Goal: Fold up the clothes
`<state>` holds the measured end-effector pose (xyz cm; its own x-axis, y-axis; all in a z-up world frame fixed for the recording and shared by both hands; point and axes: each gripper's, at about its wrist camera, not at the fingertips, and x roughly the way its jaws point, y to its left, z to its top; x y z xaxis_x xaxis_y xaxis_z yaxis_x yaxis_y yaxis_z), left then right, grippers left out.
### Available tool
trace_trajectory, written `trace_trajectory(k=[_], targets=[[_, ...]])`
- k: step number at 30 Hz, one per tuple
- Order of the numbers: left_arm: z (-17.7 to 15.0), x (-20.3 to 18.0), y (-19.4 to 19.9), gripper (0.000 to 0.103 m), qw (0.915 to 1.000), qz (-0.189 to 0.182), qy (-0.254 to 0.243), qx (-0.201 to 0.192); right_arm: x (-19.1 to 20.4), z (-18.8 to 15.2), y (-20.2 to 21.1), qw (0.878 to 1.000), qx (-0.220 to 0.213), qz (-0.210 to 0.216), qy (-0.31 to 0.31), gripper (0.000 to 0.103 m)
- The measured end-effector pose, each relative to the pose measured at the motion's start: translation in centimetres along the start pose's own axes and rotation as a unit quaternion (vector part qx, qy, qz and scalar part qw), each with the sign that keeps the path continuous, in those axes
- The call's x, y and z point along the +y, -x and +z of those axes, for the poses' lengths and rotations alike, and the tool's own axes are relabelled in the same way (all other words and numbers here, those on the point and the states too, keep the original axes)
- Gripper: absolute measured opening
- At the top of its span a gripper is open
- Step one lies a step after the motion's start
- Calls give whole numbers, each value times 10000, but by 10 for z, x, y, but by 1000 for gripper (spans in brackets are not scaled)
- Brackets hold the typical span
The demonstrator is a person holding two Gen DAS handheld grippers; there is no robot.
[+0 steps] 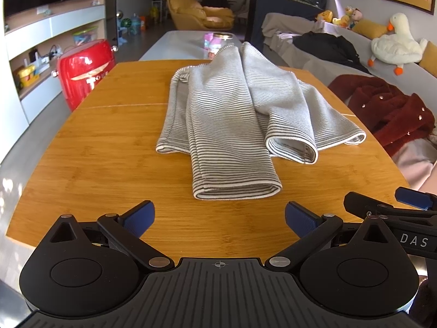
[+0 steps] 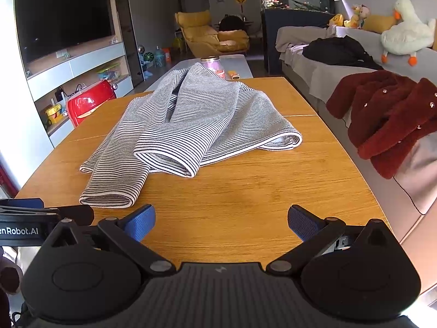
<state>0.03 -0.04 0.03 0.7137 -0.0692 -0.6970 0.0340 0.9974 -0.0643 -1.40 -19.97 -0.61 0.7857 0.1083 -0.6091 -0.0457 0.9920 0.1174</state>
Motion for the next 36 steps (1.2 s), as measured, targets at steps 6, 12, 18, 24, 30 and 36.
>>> trace_trajectory(k=[6,12,18,24,30,36], targets=[[3,-1,-1,103,10000,-3,4,29,0,1,-1,10000,21,0,18,103],[0,-1,-3,103,10000,-7,2,40,1,0,-2,10000,45,-8,33,103],[-1,1,-2,103,10000,-24,-7,57,2,-1,-3,10000,51,-11,48,103],[-1,1,-2,103,10000,-45,15,83,2,-3,-3,10000,66,-7,54,103],[-1,1,-2,103,9999,-53,21,93,2,-3,-3,10000,67,-4,56,103],[-1,0,-2,103,10000,4,-58,1,2,-2,-3,10000,67,-7,58,103]])
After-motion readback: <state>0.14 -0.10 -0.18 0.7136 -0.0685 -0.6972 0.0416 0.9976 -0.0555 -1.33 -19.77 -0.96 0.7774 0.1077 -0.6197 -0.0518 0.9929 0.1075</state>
